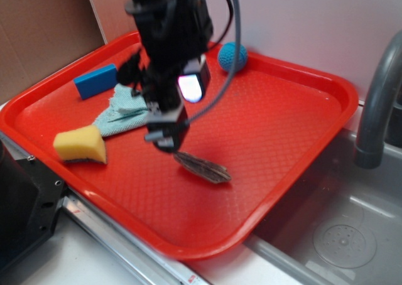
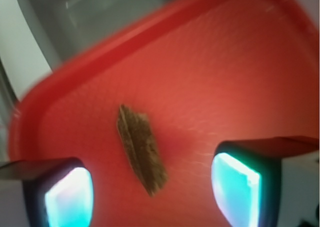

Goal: Grab the wood chip.

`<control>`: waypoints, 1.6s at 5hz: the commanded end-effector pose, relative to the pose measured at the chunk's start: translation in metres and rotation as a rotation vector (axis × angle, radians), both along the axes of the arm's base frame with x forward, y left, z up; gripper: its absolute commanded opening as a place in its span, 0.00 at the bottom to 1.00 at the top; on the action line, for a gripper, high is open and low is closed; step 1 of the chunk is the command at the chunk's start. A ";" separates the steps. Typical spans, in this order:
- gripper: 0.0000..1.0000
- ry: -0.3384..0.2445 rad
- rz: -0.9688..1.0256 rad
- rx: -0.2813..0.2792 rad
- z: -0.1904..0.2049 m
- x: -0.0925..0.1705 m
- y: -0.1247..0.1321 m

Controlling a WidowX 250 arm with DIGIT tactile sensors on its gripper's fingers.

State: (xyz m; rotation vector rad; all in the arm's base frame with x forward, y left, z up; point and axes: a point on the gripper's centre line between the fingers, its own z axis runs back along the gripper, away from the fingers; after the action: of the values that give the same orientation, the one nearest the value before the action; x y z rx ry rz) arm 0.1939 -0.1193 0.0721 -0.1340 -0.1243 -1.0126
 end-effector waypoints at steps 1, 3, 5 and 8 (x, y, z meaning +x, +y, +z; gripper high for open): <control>1.00 0.048 -0.107 -0.008 -0.039 -0.011 -0.008; 0.00 0.012 -0.052 0.078 -0.059 -0.016 -0.014; 0.00 0.002 -0.025 0.115 -0.059 -0.018 -0.018; 0.00 0.035 0.630 0.186 0.056 0.027 0.001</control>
State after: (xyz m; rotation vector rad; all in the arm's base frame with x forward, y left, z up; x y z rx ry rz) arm 0.2235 -0.1068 0.1102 0.0729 0.0306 -0.3881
